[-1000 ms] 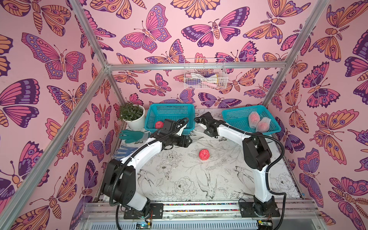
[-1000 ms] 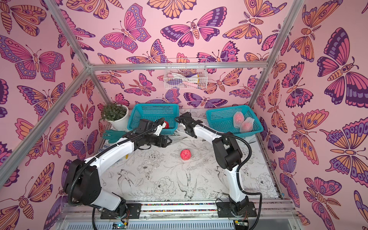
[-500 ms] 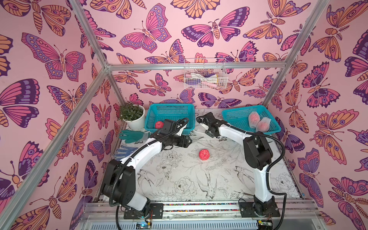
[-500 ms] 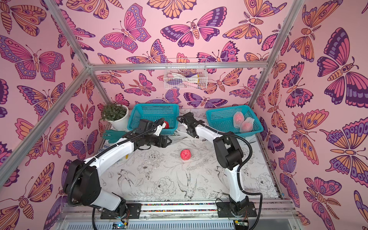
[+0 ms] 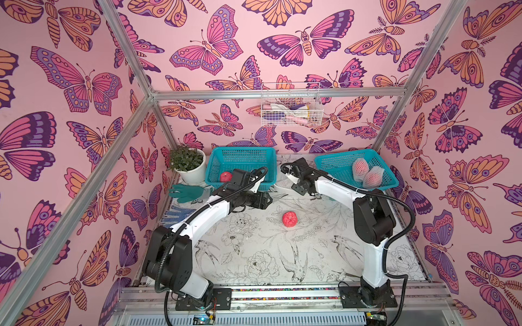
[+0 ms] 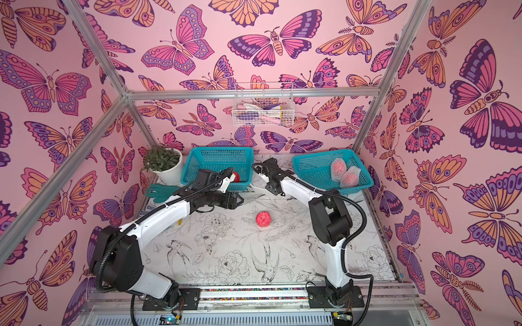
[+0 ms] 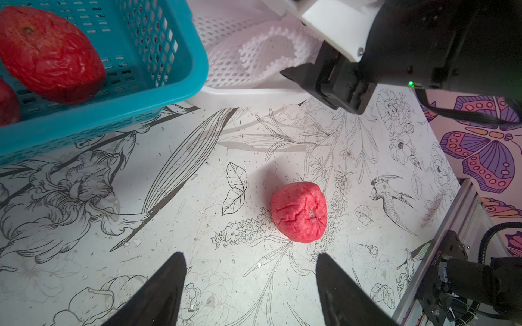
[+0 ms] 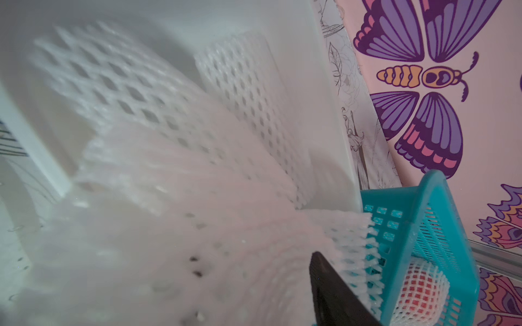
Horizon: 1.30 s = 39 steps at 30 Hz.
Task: Remove foam nets from apples
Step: Adjust the storage box at the center of the board.
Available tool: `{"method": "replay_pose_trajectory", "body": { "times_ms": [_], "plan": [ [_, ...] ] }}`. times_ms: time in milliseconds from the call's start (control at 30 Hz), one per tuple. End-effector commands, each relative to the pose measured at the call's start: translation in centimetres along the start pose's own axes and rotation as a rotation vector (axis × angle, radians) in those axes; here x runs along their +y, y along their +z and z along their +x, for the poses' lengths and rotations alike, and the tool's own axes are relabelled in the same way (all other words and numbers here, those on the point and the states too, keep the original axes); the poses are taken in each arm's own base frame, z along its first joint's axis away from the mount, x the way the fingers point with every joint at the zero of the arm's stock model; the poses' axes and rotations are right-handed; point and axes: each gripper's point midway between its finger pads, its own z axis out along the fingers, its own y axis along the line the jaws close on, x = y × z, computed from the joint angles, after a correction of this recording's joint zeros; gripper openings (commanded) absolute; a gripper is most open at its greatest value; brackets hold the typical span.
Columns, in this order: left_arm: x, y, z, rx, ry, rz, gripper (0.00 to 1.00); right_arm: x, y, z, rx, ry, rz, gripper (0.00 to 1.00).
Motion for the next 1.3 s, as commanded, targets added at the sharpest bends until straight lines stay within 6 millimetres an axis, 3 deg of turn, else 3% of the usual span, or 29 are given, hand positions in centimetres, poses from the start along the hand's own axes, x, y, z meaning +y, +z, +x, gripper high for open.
{"method": "replay_pose_trajectory", "body": {
  "times_ms": [0,433,567,633,700,1067,1267],
  "plan": [
    [0.2,-0.7,0.1,-0.006,0.012,-0.011,0.75,-0.2,-1.1,0.2,-0.004,0.019,-0.041,0.63],
    [-0.1,-0.6,-0.1,-0.005,0.014,0.005,0.75,0.6,-2.2,1.5,0.007,0.065,-0.156,0.69],
    [-0.2,-0.7,-0.2,-0.007,0.015,0.010,0.75,1.1,-2.4,1.5,0.004,0.071,-0.203,0.77],
    [-0.2,-0.7,-0.3,-0.008,0.017,0.010,0.75,1.4,-2.6,1.4,0.004,0.075,-0.233,0.87],
    [-0.2,-0.7,-0.3,-0.010,0.018,0.009,0.75,1.5,-2.6,1.4,0.006,0.075,-0.241,0.88],
    [-0.3,-0.6,-0.2,0.002,0.014,0.014,0.75,1.3,-3.7,1.1,-0.019,0.091,-0.276,0.89],
    [-0.3,-0.5,-0.2,0.002,0.011,0.017,0.75,1.8,-4.2,1.4,-0.023,0.083,-0.312,0.83]
  ]
}}
